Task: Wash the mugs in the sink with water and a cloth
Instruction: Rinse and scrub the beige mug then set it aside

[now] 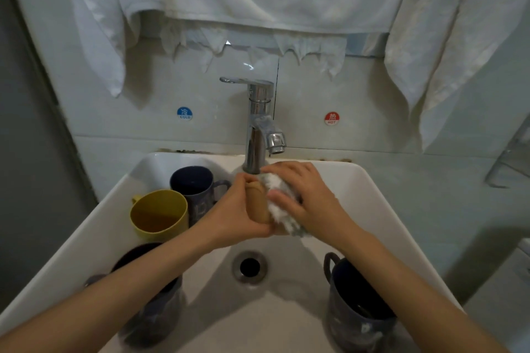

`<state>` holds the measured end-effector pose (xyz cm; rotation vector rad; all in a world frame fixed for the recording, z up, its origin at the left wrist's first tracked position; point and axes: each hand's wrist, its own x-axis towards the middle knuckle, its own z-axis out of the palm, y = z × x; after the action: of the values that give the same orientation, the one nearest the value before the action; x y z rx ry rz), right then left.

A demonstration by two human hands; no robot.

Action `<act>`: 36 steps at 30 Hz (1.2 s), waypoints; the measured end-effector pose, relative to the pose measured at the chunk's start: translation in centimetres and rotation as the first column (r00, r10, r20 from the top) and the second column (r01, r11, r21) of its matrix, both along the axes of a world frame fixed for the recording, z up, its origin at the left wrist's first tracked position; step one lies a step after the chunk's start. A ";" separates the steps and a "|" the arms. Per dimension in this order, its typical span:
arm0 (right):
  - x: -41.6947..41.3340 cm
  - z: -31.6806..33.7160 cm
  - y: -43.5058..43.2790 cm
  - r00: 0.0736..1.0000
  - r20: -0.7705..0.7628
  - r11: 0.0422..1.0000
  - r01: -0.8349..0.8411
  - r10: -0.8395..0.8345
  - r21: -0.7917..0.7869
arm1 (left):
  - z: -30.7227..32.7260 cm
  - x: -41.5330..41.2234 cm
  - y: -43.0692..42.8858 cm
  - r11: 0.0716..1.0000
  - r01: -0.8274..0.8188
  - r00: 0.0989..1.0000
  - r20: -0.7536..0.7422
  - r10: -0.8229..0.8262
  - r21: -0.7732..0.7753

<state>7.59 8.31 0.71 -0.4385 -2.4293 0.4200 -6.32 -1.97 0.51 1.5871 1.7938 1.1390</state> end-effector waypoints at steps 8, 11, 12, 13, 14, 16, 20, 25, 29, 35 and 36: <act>1.3 -0.6 2.4 0.982 -0.051 0.972 0.174 -0.184 -0.157 | 0.6 -0.7 0.0 1.000 -0.001 0.994 -0.106 0.000 -0.012; 0.2 -0.1 -0.1 0.994 -0.110 0.995 -0.015 0.004 -0.099 | 0.2 -0.6 0.0 1.000 0.021 0.998 -0.064 -0.022 -0.012; -0.1 0.1 -0.5 0.993 -0.107 0.997 -0.062 0.056 -0.056 | 0.1 -0.5 0.0 1.000 0.025 0.998 -0.050 -0.025 -0.002; -0.2 0.2 -0.6 0.992 -0.098 0.996 -0.084 0.080 -0.039 | 0.1 -0.4 0.0 1.000 0.021 0.999 -0.046 -0.021 0.009; -0.1 0.3 -0.3 0.994 -0.086 0.996 -0.069 0.063 -0.059 | 0.1 -0.4 0.0 1.000 0.011 0.999 -0.052 -0.010 0.021; 0.7 0.4 1.2 0.994 -0.044 0.981 0.087 -0.096 -0.174 | 0.4 -0.4 -0.1 0.999 -0.022 0.998 -0.065 0.025 0.047; 2.1 0.5 2.9 0.962 0.060 0.863 0.264 -0.265 -0.430 | 0.7 -0.3 0.0 0.994 -0.082 0.997 -0.002 0.082 0.067; 2.5 1.2 2.3 0.988 0.016 0.952 0.154 -0.155 -0.264 | 0.6 -0.7 0.2 0.994 -0.102 0.992 0.071 0.105 -0.042; 2.6 2.2 1.6 0.991 -0.097 0.948 0.062 -0.096 -0.312 | 0.7 -0.5 0.2 0.988 -0.048 0.980 0.185 0.074 -0.146; 4.1 3.3 2.8 0.923 -0.224 0.913 0.228 -0.314 -0.338 | 0.5 -1.0 0.6 0.963 -0.012 0.727 0.659 0.193 -0.268; 4.3 3.4 2.8 0.948 -0.177 0.923 0.197 -0.265 -0.330 | 0.4 -1.0 0.7 0.960 -0.016 0.679 0.702 0.216 -0.280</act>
<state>11.93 11.14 4.13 -0.7662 -2.0720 0.7088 -7.34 -1.30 0.91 0.6917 1.4089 1.2917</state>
